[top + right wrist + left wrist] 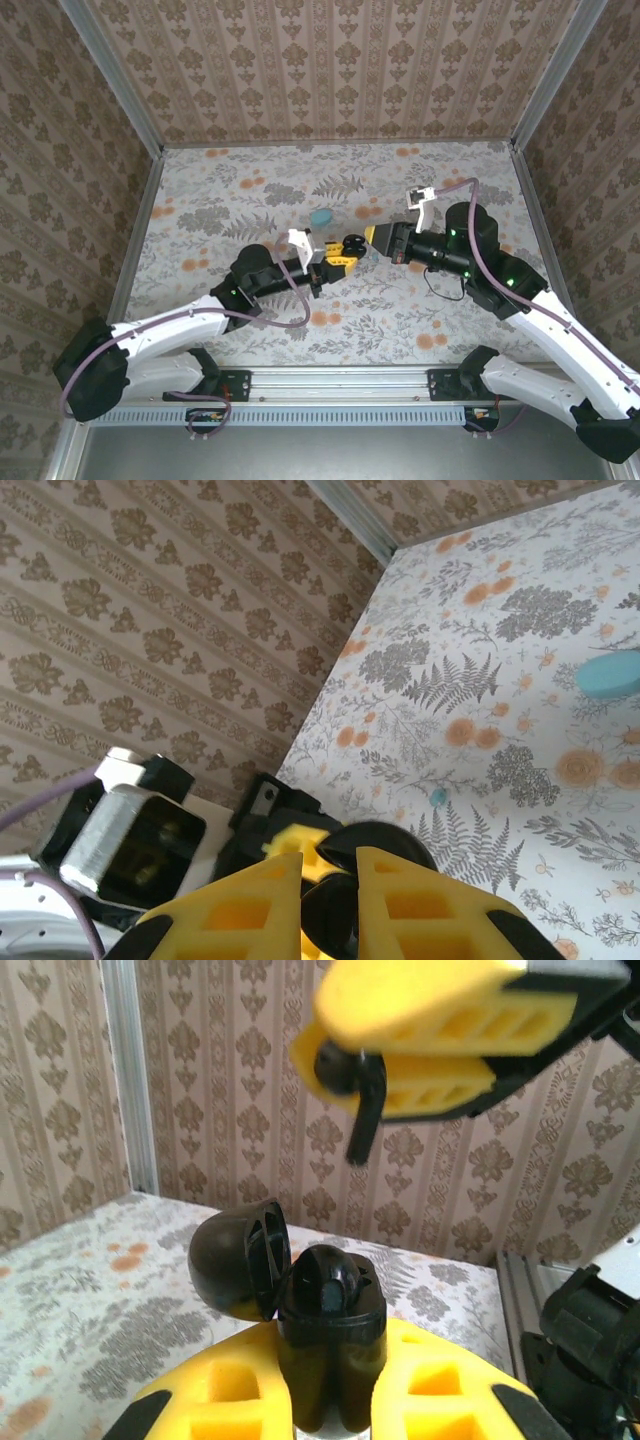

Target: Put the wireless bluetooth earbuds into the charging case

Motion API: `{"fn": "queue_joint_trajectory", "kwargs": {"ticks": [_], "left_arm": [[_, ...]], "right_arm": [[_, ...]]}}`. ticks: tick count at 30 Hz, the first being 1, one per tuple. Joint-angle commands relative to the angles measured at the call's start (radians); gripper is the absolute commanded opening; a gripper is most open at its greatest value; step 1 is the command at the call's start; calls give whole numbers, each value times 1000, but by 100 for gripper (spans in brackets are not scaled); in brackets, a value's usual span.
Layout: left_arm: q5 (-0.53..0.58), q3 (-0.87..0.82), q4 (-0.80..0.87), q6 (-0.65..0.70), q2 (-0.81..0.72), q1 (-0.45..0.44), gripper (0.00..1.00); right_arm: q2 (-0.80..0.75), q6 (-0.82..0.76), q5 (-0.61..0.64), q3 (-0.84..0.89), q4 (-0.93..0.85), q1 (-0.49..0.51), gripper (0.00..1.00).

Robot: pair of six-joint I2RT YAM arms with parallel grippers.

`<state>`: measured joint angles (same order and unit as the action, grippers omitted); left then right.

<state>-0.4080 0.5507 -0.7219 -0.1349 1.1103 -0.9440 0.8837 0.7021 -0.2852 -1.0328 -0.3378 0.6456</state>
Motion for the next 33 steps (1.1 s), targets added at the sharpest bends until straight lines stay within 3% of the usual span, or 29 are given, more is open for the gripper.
{"fn": "queue_joint_trajectory", "kwargs": {"ticks": [1,33], "left_arm": [[28,17,-8,45,-28,-10,0],[92,-5,-19,64,-99,-13,0]], "right_arm": [[0,-46,-22,-18,40,20,17],[89,-32,23,-7,146,84,16]]}}
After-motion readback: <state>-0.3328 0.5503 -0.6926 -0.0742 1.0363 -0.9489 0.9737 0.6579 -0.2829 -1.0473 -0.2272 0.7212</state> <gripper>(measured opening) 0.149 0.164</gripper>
